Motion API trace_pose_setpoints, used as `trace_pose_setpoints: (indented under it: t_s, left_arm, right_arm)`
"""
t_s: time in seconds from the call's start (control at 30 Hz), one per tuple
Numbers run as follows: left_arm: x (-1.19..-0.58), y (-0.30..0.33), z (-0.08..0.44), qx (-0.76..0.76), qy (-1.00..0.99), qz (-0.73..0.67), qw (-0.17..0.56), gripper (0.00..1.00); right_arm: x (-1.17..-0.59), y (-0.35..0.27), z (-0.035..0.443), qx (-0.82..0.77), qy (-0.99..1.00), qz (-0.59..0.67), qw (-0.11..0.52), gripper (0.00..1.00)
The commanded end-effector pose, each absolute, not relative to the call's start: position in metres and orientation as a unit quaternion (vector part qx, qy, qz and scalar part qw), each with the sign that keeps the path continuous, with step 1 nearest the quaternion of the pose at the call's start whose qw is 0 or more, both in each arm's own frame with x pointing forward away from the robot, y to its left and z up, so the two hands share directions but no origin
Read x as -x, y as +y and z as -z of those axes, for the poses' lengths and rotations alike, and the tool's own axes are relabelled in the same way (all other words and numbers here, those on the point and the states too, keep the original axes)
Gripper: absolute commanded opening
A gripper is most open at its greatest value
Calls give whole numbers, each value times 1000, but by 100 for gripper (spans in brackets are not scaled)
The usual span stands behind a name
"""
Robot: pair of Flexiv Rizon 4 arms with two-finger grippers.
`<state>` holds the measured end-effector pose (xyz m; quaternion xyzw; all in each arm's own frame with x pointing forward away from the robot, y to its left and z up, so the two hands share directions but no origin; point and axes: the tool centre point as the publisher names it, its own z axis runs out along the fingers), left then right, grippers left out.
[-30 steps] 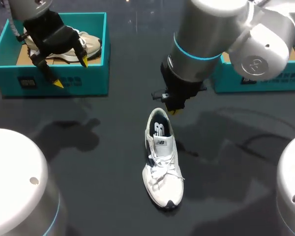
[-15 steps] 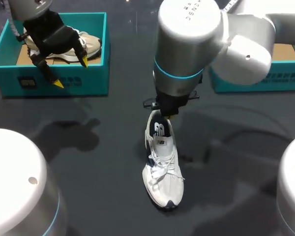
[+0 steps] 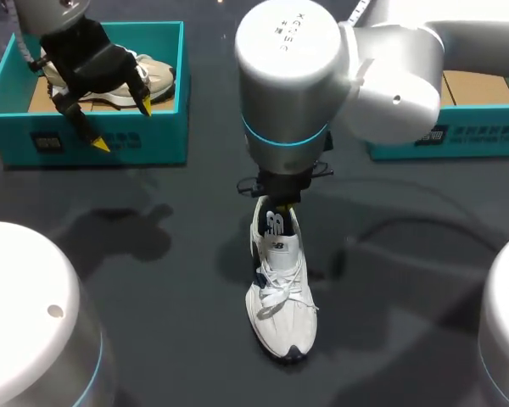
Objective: Take the shoe out of the shoebox, open the shoe tongue, remove and reinsert the insole, then place the shoe into the shoebox
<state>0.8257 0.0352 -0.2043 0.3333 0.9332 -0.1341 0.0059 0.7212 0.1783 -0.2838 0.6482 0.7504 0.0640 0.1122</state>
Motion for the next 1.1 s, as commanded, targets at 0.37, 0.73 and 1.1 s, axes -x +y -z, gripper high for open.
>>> trace_pose_setpoints:
  t_s: [0.37,0.73,1.1]
  left_arm:
    - [-826,36,204,-334,933,133,5,100]
    - [-826,36,204,-334,933,133,5,100]
    - [-826,36,204,-334,933,133,5,100]
  right_arm:
    - [-717,190,304,-671,724,-67,147,0]
    - [-727,186,339,-663,724,-50,184,0]
    - [-729,184,365,-663,722,-20,198,0]
